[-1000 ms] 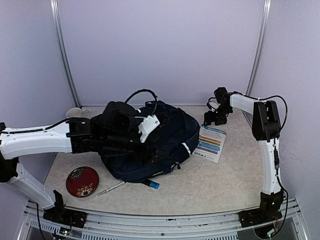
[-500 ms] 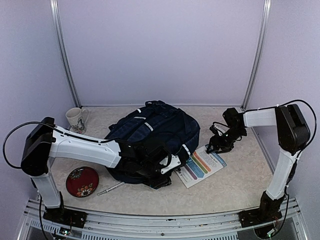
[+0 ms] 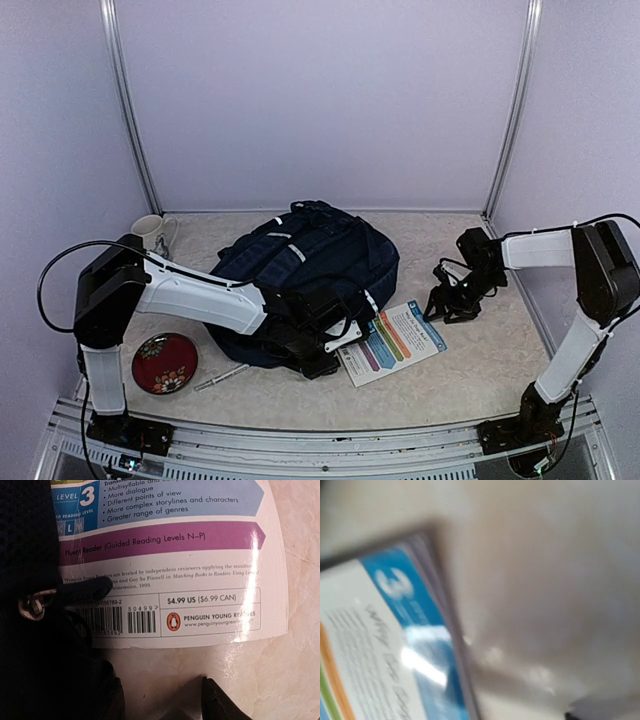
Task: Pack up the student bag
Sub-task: Move the book to the center of the board, then pick up the book from the center of the board.
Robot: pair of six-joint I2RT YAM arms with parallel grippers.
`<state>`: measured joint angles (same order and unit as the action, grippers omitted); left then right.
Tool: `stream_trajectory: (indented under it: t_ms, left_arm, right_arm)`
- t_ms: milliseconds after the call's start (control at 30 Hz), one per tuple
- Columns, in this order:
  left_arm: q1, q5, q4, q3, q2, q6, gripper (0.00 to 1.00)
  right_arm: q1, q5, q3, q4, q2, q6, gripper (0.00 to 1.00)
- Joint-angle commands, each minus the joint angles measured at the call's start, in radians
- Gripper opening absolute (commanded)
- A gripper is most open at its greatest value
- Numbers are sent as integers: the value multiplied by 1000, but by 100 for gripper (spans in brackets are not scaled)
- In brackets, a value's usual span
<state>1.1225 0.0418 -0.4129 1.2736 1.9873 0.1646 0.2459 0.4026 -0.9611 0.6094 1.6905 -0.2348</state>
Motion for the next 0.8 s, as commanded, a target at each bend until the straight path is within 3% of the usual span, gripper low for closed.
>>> stream_trajectory:
  t_ms: [0, 233, 333, 467, 533, 633, 767]
  left_arm:
    - [-27, 45, -10, 23, 69, 9, 51]
    - [-46, 19, 31, 12, 107, 14, 49]
    - [-63, -1, 51, -5, 108, 10, 48]
    - [-66, -9, 58, -6, 120, 6, 48]
    - [-67, -8, 62, -7, 122, 6, 48]
    - [-71, -11, 69, -10, 120, 6, 48]
    - [-72, -12, 75, -17, 115, 3, 48]
  right_arm:
    - [71, 9, 22, -36, 73, -4, 69]
    - [143, 322, 79, -178, 77, -55, 64]
    - [153, 521, 143, -336, 15, -142, 62]
    - [167, 670, 199, -540, -64, -311, 57]
    - [190, 708, 206, -611, -90, -365, 56]
    - [230, 678, 178, -557, -114, -364, 51]
    - [239, 566, 144, -449, -142, -341, 33]
